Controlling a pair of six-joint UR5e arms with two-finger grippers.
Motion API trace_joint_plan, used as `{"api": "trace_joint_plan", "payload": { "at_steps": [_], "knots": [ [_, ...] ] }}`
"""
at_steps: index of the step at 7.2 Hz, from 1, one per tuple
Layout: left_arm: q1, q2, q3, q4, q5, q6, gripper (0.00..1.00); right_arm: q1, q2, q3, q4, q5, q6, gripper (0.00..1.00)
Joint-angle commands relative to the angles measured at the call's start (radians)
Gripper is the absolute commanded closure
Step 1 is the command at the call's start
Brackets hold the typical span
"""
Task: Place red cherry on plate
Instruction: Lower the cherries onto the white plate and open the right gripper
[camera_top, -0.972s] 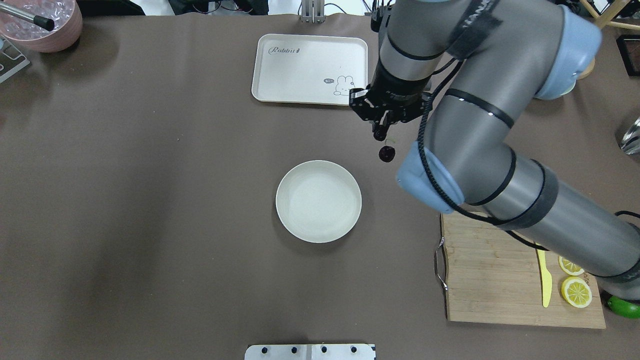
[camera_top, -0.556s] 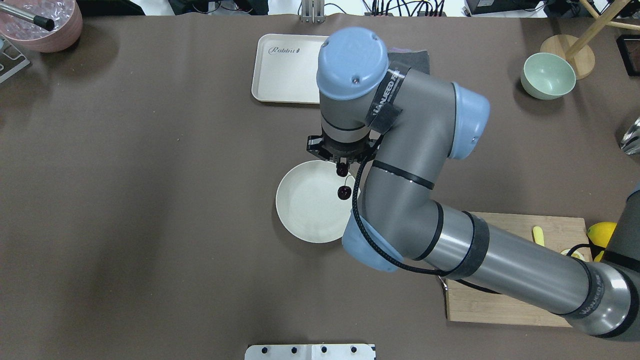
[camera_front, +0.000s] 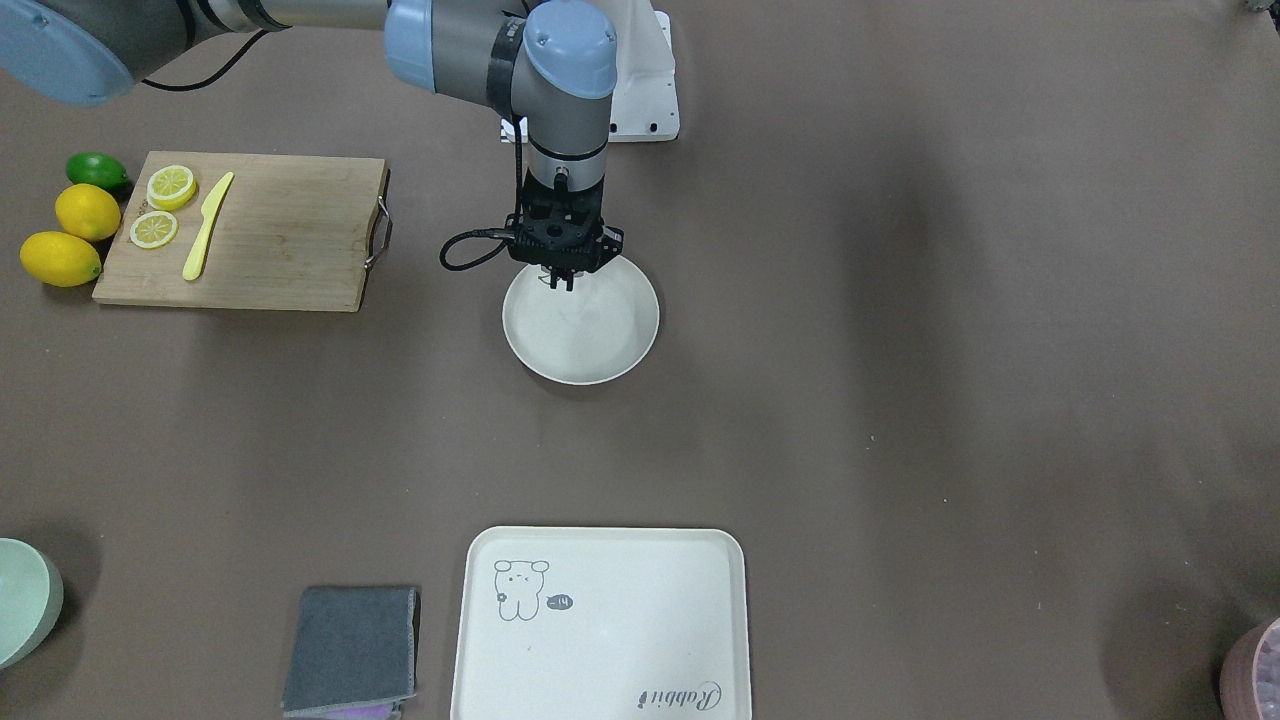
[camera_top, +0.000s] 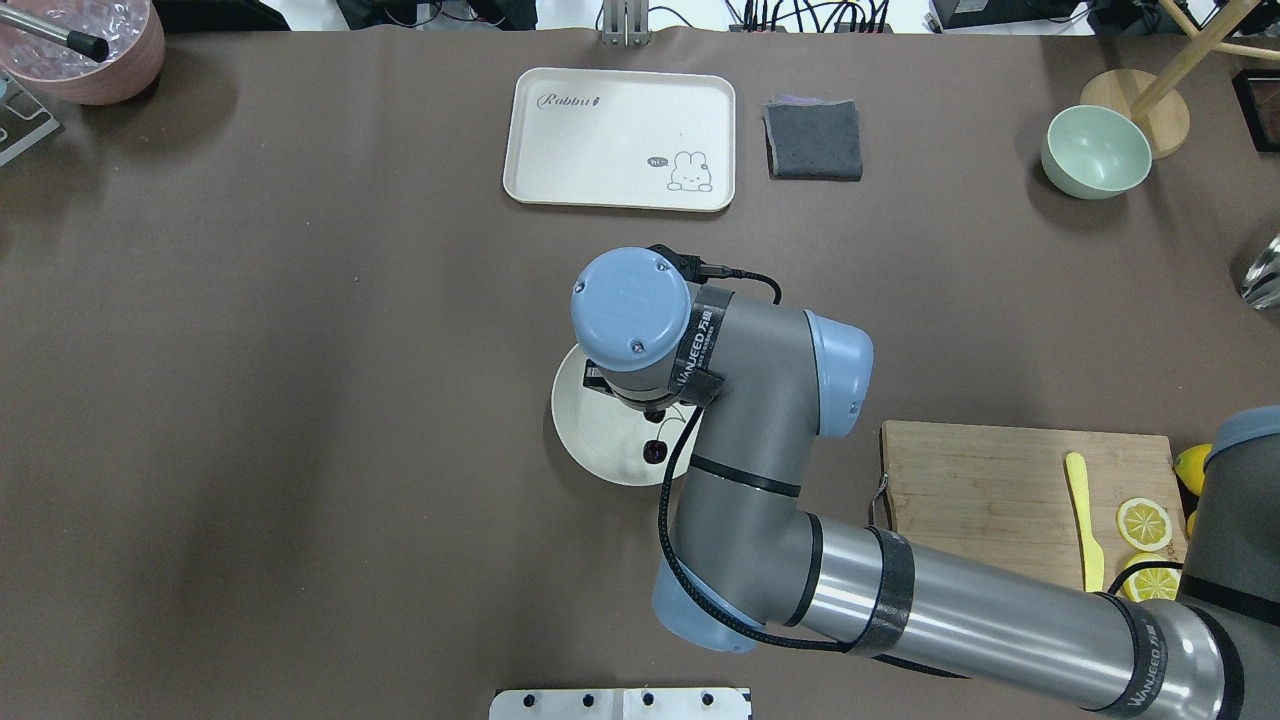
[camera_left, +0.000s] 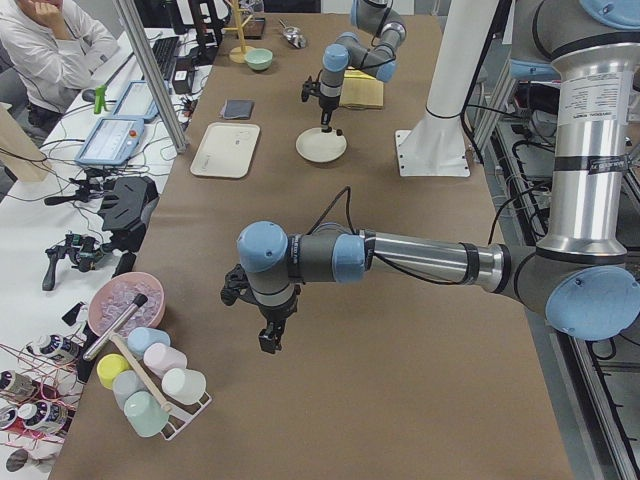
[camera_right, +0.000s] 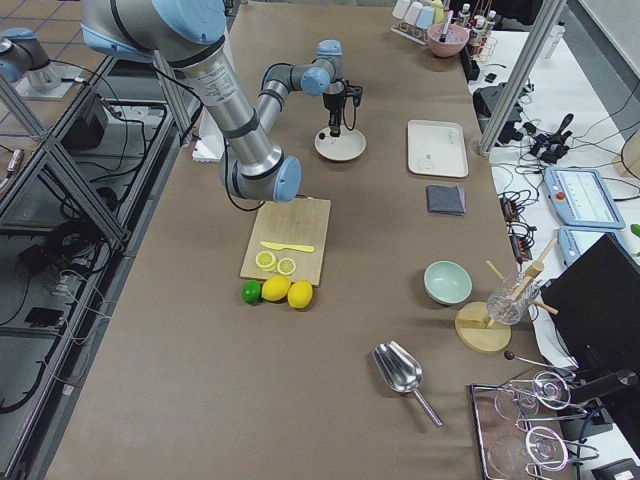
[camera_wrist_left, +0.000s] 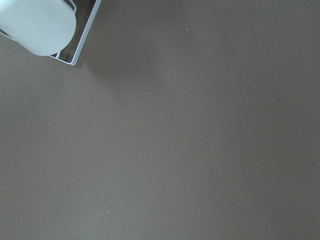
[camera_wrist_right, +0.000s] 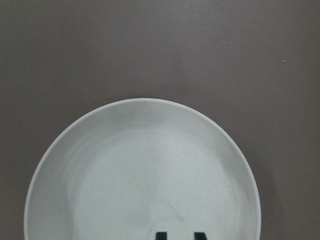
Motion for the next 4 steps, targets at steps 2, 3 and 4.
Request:
{"api": "trace_joint_plan", "payload": {
  "at_steps": [2, 3, 4],
  "knots": [
    [-0.001, 0.001, -0.001, 0.000, -0.001, 0.002, 0.02, -0.003, -0.010, -0.014, 0.025, -0.025, 0.008, 0.00],
    [0.001, 0.002, -0.001, 0.000, -0.001, 0.002, 0.02, -0.002, -0.010, -0.013, 0.025, -0.025, 0.005, 0.00],
    [0.001, 0.004, -0.001, 0.000, -0.001, 0.002, 0.02, 0.009, -0.009, -0.005, 0.024, -0.019, -0.006, 0.00]
  ]
}}
